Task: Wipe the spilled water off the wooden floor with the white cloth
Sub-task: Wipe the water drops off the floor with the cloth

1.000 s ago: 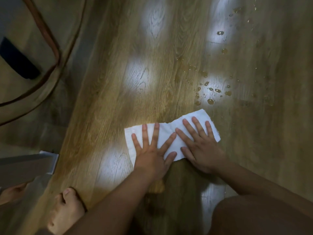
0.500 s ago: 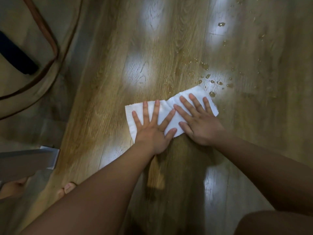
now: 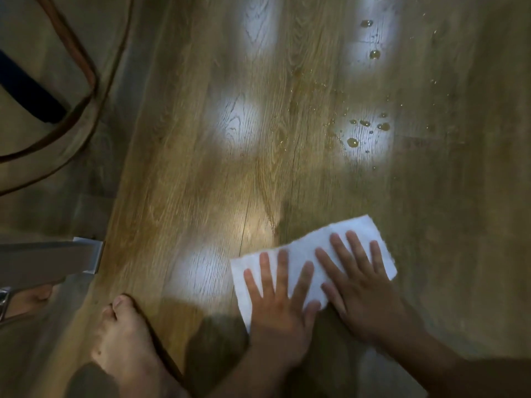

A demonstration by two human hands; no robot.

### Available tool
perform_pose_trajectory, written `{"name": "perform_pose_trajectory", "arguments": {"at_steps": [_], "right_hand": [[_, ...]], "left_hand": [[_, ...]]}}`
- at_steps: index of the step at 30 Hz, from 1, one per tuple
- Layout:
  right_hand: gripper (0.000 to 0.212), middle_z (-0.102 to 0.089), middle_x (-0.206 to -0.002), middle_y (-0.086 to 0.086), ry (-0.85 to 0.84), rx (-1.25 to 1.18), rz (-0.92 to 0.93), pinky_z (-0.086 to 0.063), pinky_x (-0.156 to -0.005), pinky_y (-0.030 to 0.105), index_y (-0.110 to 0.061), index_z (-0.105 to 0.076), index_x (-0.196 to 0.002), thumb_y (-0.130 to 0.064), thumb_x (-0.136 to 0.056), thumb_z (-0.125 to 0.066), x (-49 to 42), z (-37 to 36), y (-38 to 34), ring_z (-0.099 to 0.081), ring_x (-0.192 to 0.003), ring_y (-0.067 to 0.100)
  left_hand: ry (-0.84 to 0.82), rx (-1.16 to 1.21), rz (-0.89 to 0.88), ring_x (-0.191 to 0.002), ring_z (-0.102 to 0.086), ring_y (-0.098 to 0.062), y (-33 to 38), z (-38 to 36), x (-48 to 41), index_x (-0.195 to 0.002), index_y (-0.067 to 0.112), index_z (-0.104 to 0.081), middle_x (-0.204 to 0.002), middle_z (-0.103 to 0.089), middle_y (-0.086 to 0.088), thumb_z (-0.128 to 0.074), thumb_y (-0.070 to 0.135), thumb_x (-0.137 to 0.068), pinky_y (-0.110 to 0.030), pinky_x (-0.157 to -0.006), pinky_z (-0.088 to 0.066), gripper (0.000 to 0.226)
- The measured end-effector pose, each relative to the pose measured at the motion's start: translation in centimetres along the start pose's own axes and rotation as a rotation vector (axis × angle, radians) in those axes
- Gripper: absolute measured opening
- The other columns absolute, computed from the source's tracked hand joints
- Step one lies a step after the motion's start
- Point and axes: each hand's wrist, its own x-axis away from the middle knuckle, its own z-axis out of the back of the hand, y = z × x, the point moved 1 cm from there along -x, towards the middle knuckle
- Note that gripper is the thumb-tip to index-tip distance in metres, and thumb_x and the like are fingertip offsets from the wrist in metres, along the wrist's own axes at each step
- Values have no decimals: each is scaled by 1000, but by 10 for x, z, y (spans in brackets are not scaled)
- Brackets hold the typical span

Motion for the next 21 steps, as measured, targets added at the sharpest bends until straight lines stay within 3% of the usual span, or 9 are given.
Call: {"name": "perform_pose_trajectory", "arguments": {"at_steps": [4, 11, 16, 21], "right_hand": [[56, -19, -162, 9, -26, 7, 13, -25, -109, 65, -24, -27, -153, -45, -102, -21, 49, -12, -5, -18, -148, 35], [59, -20, -162, 10, -19, -4, 102, -21, -112, 65, -23, -29, -153, -49, -100, -26, 39, -11, 9, -17, -149, 35], [60, -13, -164, 6, -21, 31, 206, -16, -117, 61, -27, -21, -155, -51, -100, -28, 2, -2, 32, -9, -151, 30], [61, -14, -163, 5, 53, 58, 113, -11, -119, 57, -24, -23, -155, -51, -99, -28, -50, 11, 58, -7, -151, 29]], "left_hand": [[-103, -61, 27, -144, -28, -46, 25, -18, 39, -155, 30, -29, -162, -21, -15, -42, 62, -92, -70, -107, -23, 72], [-143, -51, 40, -147, -23, -42, 23, -19, 36, -156, 33, -25, -164, -19, -11, -38, 66, -93, -69, -111, -20, 72], [-120, -77, 10, -149, -13, -42, 18, -11, 4, -158, 30, -17, -165, -12, -12, -27, 65, -97, -71, -111, -15, 71], [-57, -155, -99, -149, 16, -40, 2, 8, -69, -159, 29, -2, -165, 11, -14, -16, 65, -97, -69, -113, 7, 73]]}}
